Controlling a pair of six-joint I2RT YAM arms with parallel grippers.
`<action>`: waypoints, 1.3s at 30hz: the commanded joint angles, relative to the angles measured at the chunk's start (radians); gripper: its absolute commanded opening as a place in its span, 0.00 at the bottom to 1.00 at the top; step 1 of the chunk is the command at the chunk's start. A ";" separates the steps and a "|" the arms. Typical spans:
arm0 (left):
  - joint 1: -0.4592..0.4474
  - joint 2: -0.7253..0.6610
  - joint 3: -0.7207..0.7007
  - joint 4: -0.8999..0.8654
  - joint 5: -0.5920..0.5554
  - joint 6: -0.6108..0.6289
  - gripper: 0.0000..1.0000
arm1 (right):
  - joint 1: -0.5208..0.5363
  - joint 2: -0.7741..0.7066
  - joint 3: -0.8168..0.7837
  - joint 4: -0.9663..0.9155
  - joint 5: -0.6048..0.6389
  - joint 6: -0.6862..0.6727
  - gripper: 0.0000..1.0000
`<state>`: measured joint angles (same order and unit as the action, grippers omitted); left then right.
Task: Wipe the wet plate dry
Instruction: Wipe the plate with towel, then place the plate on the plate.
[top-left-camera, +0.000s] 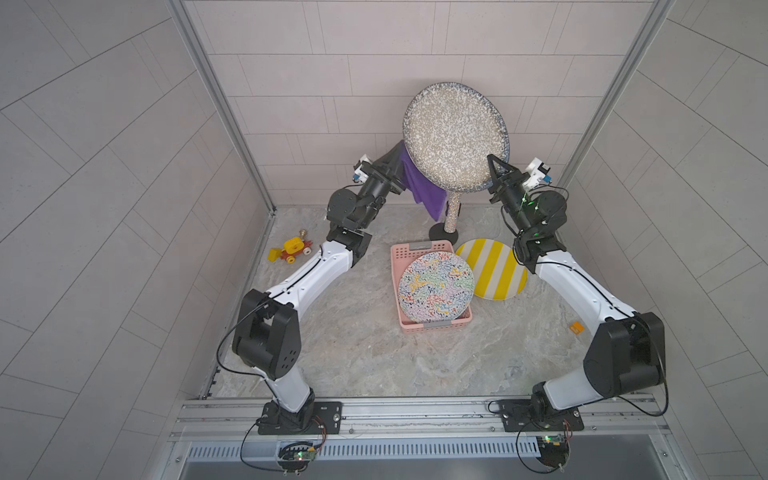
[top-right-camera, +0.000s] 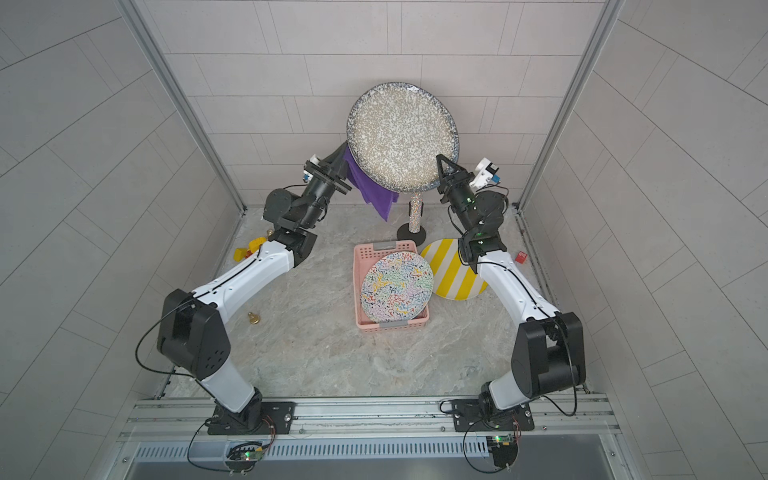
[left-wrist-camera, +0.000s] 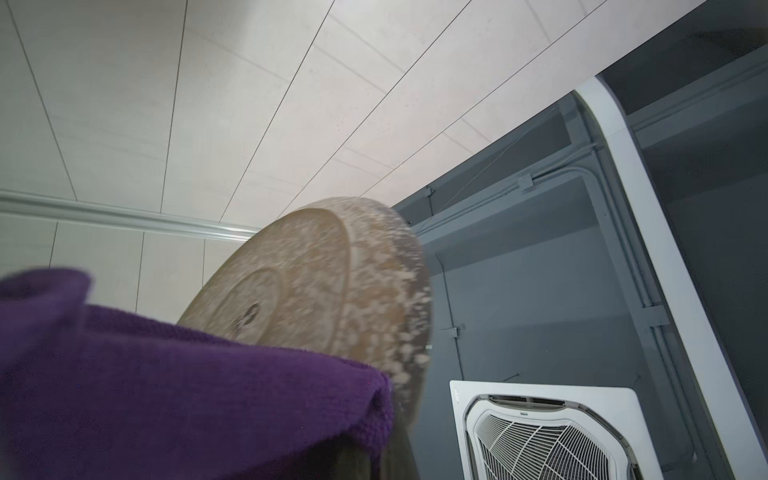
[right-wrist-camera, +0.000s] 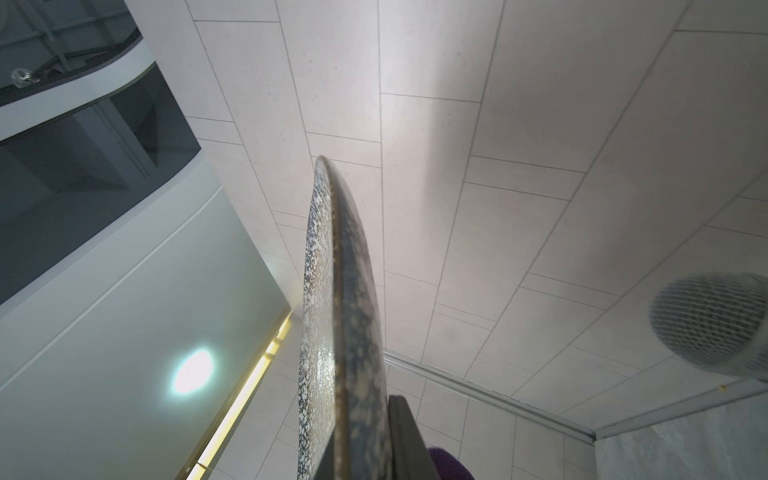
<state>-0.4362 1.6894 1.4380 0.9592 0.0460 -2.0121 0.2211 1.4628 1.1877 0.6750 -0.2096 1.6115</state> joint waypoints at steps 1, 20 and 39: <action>-0.011 0.006 0.058 0.068 0.010 -0.343 0.00 | 0.136 -0.126 -0.006 0.174 0.012 -0.069 0.00; -0.092 -0.079 -0.105 0.090 0.012 -0.317 0.00 | -0.004 0.031 0.273 0.094 0.058 -0.096 0.00; 0.226 -0.382 0.144 -1.411 0.446 1.048 0.00 | -0.430 -0.590 -0.166 -0.751 0.326 -0.412 0.00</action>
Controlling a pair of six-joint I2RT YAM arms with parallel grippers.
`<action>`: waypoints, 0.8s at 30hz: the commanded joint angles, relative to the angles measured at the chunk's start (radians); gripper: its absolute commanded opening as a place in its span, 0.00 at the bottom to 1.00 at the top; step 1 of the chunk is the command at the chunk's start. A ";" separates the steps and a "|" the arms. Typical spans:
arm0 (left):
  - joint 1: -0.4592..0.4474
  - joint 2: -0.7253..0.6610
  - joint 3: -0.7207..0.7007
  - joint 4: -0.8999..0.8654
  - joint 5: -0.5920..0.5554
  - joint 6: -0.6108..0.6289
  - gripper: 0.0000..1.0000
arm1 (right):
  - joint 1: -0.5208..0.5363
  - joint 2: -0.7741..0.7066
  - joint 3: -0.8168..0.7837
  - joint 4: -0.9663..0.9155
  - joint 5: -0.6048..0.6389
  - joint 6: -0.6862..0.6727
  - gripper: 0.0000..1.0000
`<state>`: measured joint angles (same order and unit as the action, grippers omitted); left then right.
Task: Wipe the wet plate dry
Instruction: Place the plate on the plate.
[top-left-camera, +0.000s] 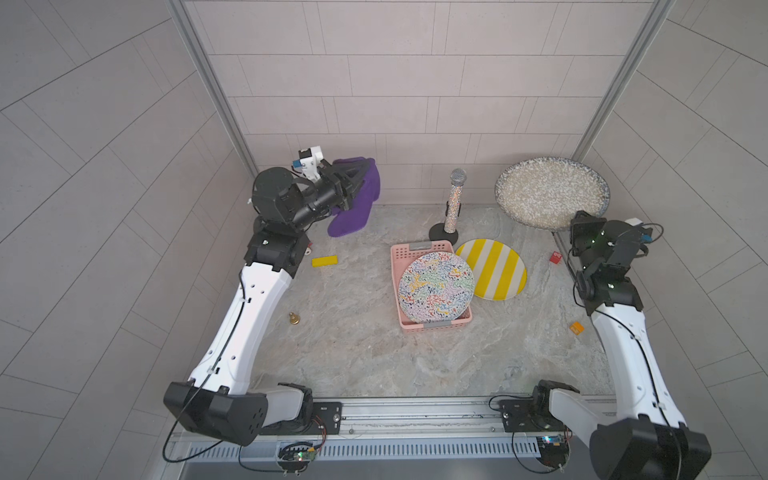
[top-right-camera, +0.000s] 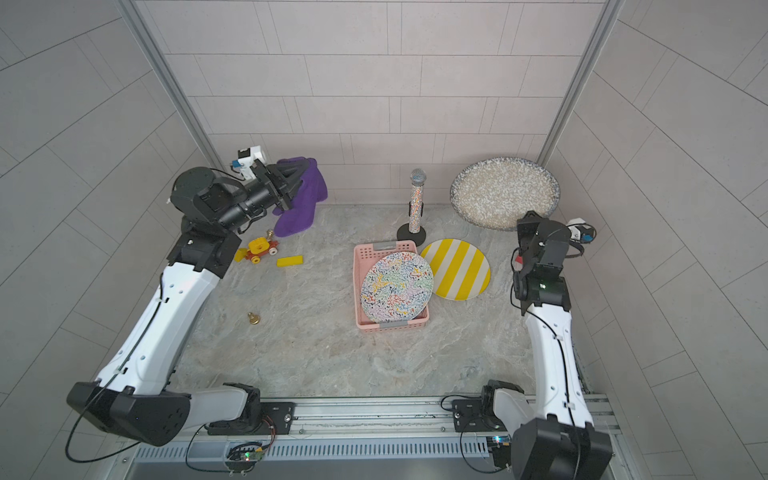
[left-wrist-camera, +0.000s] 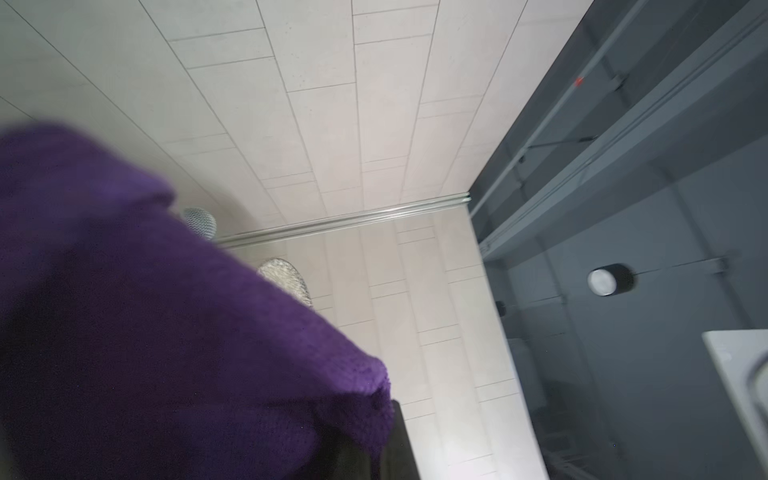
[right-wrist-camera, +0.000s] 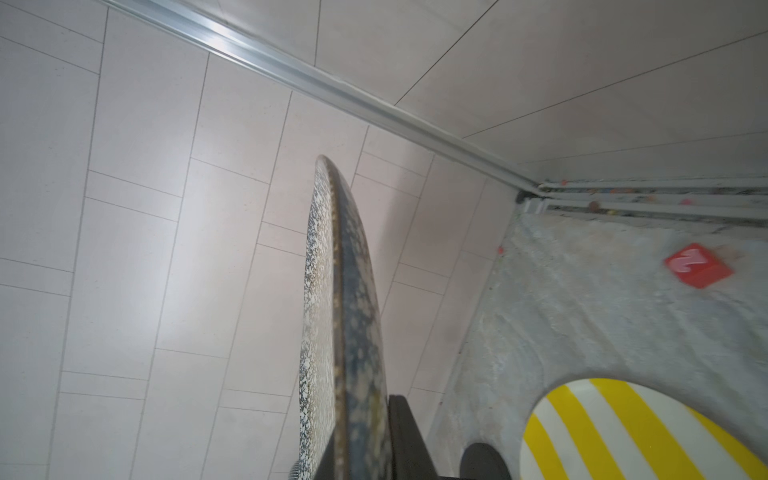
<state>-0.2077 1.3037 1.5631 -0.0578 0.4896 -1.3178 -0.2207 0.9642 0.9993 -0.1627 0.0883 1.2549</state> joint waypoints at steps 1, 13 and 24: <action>-0.003 -0.001 0.006 -0.421 -0.019 0.391 0.00 | 0.012 -0.104 0.002 0.067 0.027 -0.075 0.00; -0.026 -0.025 -0.124 -0.479 -0.059 0.516 0.00 | 0.012 -0.120 -0.218 0.127 -0.101 -0.228 0.00; -0.025 -0.013 -0.237 -0.486 -0.069 0.541 0.00 | 0.027 -0.008 -0.365 0.302 -0.214 -0.239 0.00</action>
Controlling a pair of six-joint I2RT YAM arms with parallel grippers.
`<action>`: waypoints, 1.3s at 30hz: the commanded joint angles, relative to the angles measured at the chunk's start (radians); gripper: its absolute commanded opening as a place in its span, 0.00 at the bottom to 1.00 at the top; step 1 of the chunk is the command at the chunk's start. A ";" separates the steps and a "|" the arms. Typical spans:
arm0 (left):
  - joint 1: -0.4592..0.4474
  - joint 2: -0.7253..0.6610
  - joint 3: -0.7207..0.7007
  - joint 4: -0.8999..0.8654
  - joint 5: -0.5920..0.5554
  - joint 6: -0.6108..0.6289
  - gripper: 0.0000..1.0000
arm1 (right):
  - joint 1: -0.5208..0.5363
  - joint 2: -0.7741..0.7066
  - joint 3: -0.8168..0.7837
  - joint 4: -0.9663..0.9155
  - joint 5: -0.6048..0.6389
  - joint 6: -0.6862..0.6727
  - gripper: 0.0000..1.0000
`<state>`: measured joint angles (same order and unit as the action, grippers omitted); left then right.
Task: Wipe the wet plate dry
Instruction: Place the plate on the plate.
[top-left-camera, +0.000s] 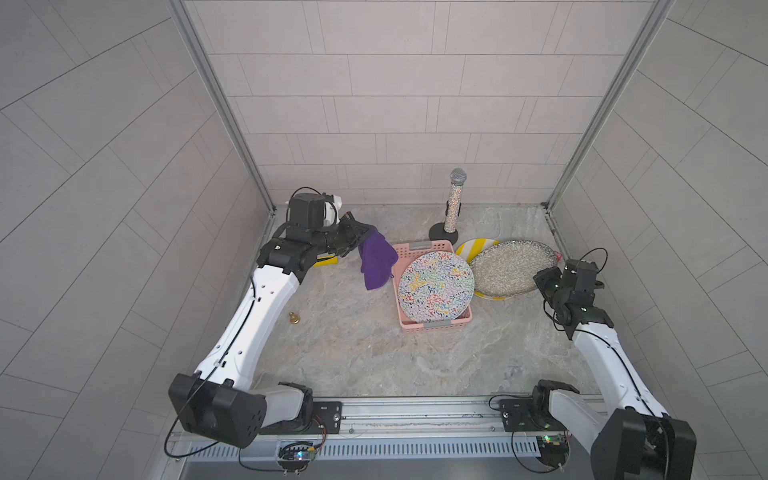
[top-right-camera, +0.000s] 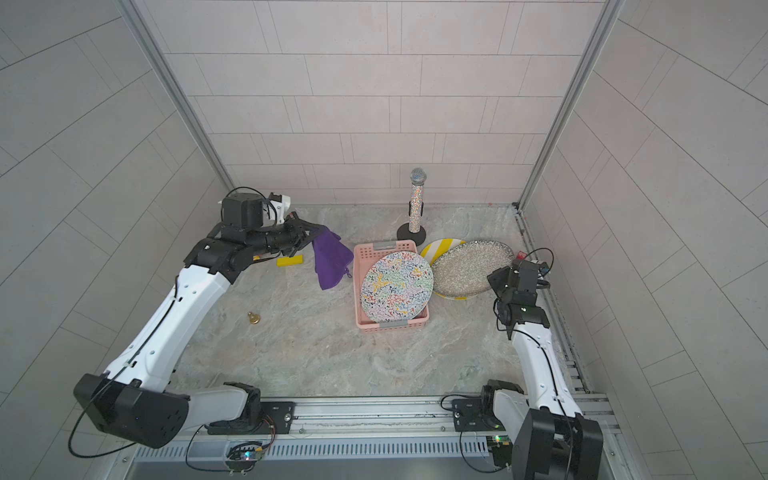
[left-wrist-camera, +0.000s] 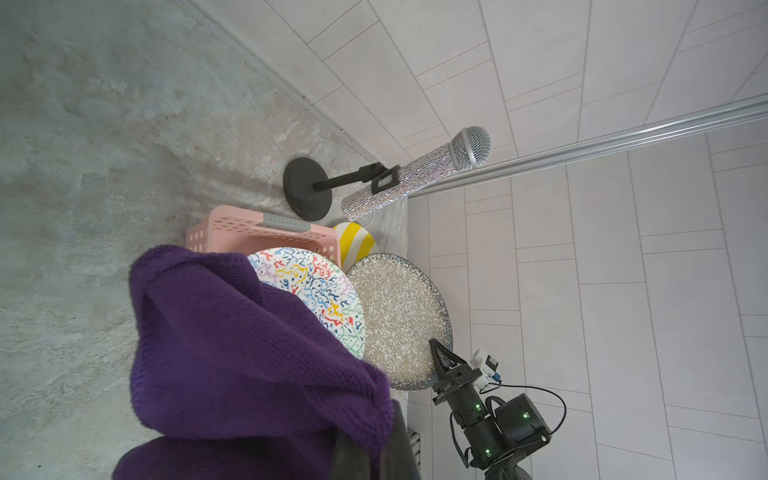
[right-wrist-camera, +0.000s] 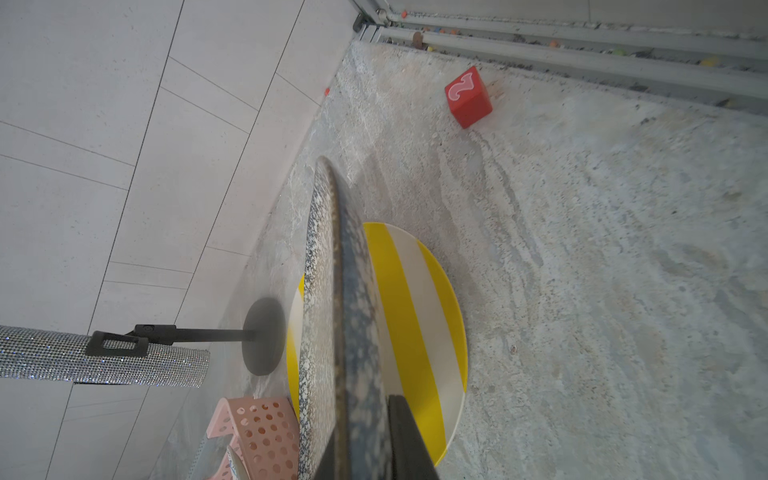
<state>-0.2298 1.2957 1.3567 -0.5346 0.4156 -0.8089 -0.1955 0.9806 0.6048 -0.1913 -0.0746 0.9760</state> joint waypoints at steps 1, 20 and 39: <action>-0.003 -0.003 -0.038 -0.008 0.009 0.032 0.00 | 0.002 -0.016 0.011 0.346 -0.053 0.044 0.00; 0.013 0.021 -0.072 -0.093 -0.009 0.066 0.00 | 0.011 0.126 -0.171 0.350 -0.055 -0.042 0.30; 0.027 0.055 -0.145 -0.143 -0.076 0.168 0.00 | -0.001 -0.066 -0.172 0.113 0.077 -0.175 0.93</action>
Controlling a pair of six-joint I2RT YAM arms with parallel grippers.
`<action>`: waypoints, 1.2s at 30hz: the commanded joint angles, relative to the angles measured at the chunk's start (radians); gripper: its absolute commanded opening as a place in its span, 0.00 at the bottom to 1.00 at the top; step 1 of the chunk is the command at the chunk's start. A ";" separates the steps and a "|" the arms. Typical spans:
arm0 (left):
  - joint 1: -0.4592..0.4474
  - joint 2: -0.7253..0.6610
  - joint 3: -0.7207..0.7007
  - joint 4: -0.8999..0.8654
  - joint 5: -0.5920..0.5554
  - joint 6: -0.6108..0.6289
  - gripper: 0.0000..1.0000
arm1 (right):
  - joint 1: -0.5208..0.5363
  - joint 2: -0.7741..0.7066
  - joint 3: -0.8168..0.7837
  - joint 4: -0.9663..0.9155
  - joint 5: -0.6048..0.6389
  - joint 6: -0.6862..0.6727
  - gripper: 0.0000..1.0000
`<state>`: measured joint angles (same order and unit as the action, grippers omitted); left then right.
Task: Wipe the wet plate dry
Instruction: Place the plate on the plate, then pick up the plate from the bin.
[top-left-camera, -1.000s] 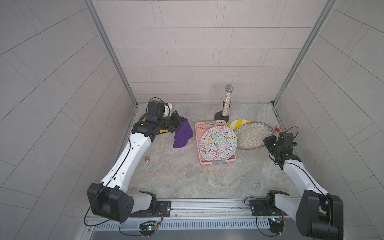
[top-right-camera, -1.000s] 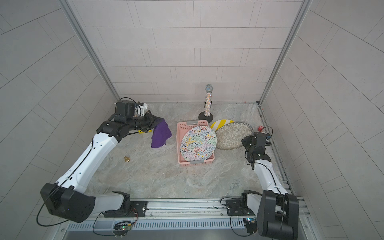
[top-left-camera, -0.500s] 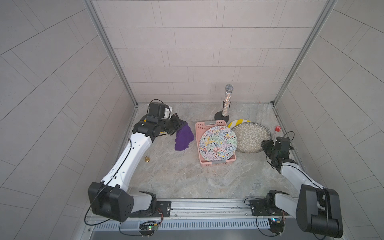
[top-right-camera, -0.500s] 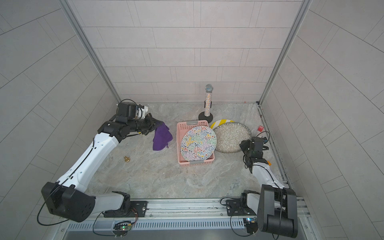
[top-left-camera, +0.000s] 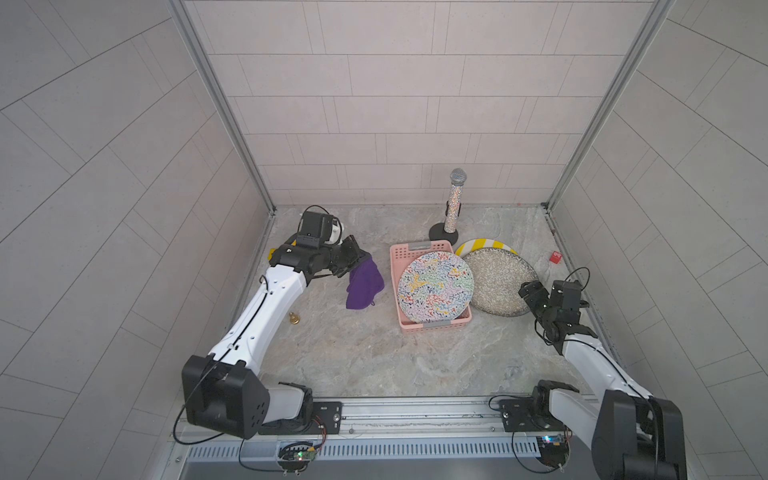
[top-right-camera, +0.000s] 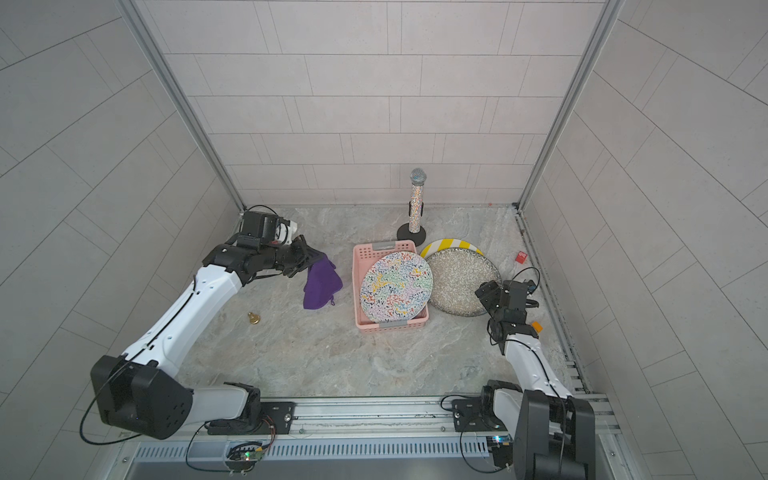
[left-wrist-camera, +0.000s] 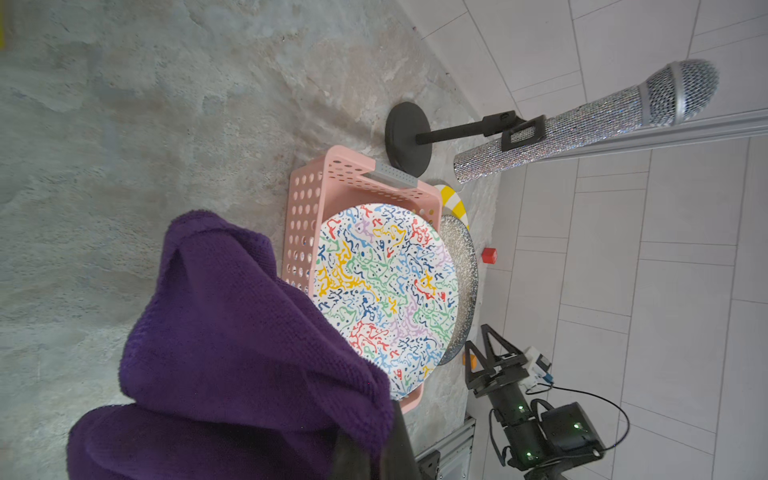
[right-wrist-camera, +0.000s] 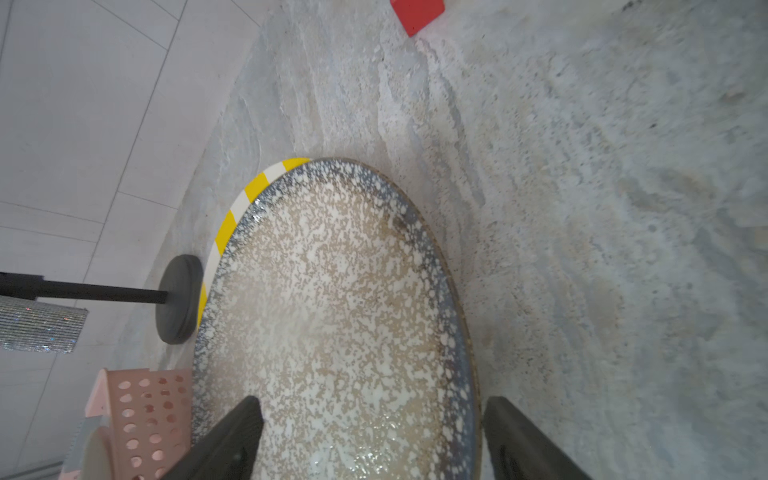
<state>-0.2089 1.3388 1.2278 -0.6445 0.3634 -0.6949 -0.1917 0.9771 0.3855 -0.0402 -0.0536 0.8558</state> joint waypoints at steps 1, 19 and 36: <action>0.006 0.013 -0.019 -0.035 -0.026 0.059 0.00 | -0.007 -0.085 0.063 -0.058 0.057 -0.067 0.94; -0.023 0.283 -0.041 -0.054 0.005 0.201 0.00 | 0.356 0.170 0.354 -0.220 -0.282 -0.211 0.70; -0.136 0.604 0.056 0.046 0.154 0.171 0.00 | 0.495 0.273 0.420 -0.079 -0.428 -0.135 0.29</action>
<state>-0.3351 1.9324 1.2537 -0.6296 0.4717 -0.5243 0.2836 1.2930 0.8116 -0.2005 -0.4397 0.6827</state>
